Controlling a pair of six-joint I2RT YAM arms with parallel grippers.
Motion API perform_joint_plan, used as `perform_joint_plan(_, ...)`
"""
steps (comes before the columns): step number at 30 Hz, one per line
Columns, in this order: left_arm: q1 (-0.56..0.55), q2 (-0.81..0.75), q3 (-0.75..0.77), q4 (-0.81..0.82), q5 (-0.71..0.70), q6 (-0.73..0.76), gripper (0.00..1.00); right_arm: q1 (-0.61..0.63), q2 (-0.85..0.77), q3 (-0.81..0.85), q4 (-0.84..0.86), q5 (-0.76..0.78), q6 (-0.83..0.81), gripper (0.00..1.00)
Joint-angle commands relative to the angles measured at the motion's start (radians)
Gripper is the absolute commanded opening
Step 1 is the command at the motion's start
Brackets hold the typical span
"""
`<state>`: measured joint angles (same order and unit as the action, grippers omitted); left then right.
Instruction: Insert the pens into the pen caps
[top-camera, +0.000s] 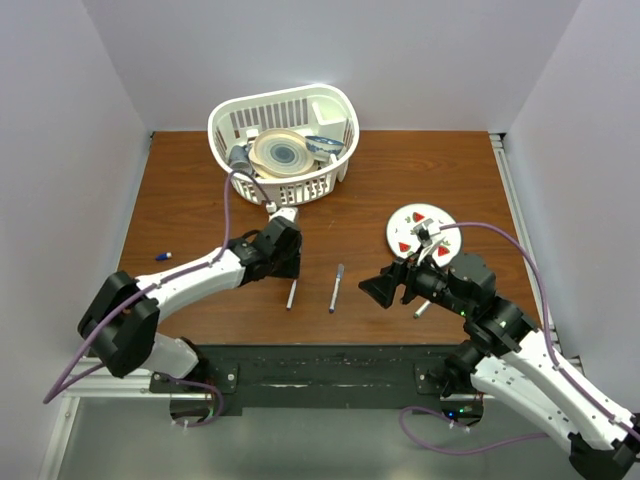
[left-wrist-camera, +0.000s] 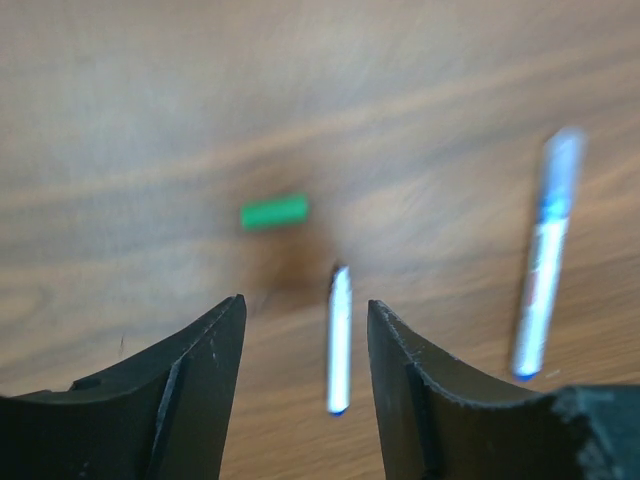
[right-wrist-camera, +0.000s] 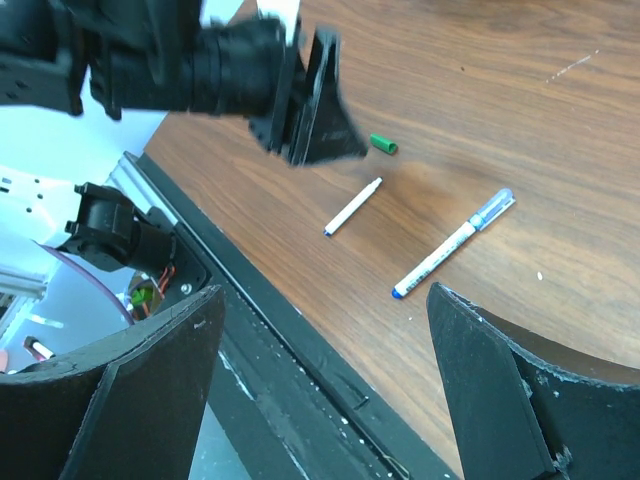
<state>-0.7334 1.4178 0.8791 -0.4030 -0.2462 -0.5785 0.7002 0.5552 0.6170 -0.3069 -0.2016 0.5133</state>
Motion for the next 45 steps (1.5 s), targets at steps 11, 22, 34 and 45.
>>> perform_joint_plan(11, -0.075, 0.119, -0.055, 0.001, 0.050, 0.022, 0.47, 0.002, -0.028, -0.028, 0.040, 0.016, 0.033, 0.85)
perform_joint_plan(22, -0.112, 0.185, -0.074, 0.061, 0.088, 0.020, 0.22, 0.002, -0.043, -0.052, 0.042, 0.013, 0.057, 0.84)
perform_joint_plan(34, -0.107, -0.104, -0.161, 0.306, 0.302, -0.133, 0.00, 0.004, 0.080, -0.266, 0.467, -0.154, 0.249, 0.78)
perform_joint_plan(45, -0.115, -0.419, -0.351, 0.774, 0.389, -0.428, 0.00, 0.035, 0.359, -0.333, 1.029, -0.254, 0.369, 0.66)
